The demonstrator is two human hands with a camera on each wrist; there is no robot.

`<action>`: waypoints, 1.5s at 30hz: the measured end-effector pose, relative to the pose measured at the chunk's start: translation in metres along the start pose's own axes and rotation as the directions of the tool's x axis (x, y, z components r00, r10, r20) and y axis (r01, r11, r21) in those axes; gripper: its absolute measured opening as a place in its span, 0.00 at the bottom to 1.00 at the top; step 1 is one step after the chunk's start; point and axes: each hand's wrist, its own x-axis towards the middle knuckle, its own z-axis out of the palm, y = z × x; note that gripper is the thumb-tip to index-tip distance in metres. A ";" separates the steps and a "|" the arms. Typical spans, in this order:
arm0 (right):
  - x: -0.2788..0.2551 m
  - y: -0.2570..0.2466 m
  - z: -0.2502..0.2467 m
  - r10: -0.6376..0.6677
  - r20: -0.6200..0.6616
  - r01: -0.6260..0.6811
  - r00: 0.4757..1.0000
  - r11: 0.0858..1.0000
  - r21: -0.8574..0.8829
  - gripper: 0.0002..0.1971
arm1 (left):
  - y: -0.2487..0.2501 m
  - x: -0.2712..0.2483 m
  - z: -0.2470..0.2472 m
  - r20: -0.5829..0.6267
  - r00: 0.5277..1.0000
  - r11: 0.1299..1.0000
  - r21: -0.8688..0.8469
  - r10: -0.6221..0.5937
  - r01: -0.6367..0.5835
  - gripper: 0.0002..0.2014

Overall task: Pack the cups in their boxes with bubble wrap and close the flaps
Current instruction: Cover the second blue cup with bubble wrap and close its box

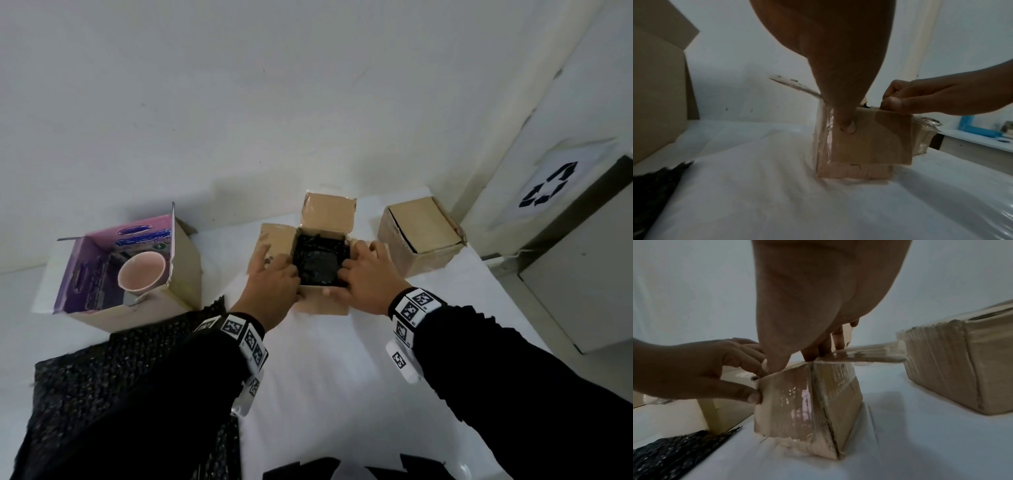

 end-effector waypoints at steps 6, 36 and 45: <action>-0.005 -0.004 -0.004 -0.007 0.104 0.017 0.995 0.995 -0.100 0.35 | 0.017 0.007 -0.015 0.079 0.991 0.994 0.011 -0.105 0.104 0.10; 0.104 -0.017 -0.005 -0.204 0.341 0.174 0.918 0.978 0.118 0.17 | 0.017 -0.003 0.014 -0.085 0.952 0.951 -0.127 -0.294 0.282 0.11; 0.100 -0.007 0.005 -0.092 0.090 0.077 0.992 0.984 0.163 0.19 | 0.028 -0.009 0.012 0.013 0.946 0.935 -0.150 -0.324 0.323 0.22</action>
